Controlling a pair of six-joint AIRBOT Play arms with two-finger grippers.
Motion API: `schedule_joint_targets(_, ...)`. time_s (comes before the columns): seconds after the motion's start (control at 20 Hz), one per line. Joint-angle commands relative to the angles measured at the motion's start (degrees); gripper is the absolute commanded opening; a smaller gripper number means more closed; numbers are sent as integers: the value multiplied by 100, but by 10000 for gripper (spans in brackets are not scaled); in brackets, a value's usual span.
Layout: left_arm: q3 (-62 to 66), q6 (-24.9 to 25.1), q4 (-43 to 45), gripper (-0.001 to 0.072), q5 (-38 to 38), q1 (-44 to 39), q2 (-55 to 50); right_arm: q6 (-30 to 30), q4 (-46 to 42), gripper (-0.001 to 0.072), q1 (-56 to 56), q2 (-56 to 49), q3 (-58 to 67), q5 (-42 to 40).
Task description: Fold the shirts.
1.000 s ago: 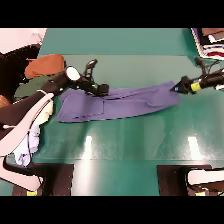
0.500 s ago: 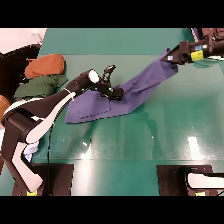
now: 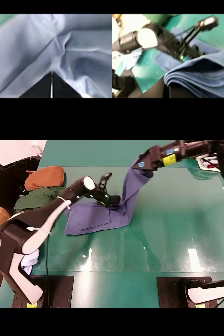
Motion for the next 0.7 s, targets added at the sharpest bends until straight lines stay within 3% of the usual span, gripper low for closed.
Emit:
schedule_joint_targets(0.0,72,179,481,20,-431,870,732,4,85,11,597,-258,216,-365)
schedule_joint_targets(0.25,72,323,804,21,-535,2500,2114,-299,83,32,1980,-1014,219,-1843)
schedule_joint_targets(0.4,72,326,804,21,-699,3158,2599,-861,79,407,2603,-1545,219,-2273)
schedule_joint_targets(0.45,72,326,802,21,-772,3283,2691,-1097,72,447,2684,-1624,219,-2247)
schedule_joint_targets(0.65,66,330,802,21,-1117,3401,2804,-955,-374,447,2293,-1574,186,-1233)
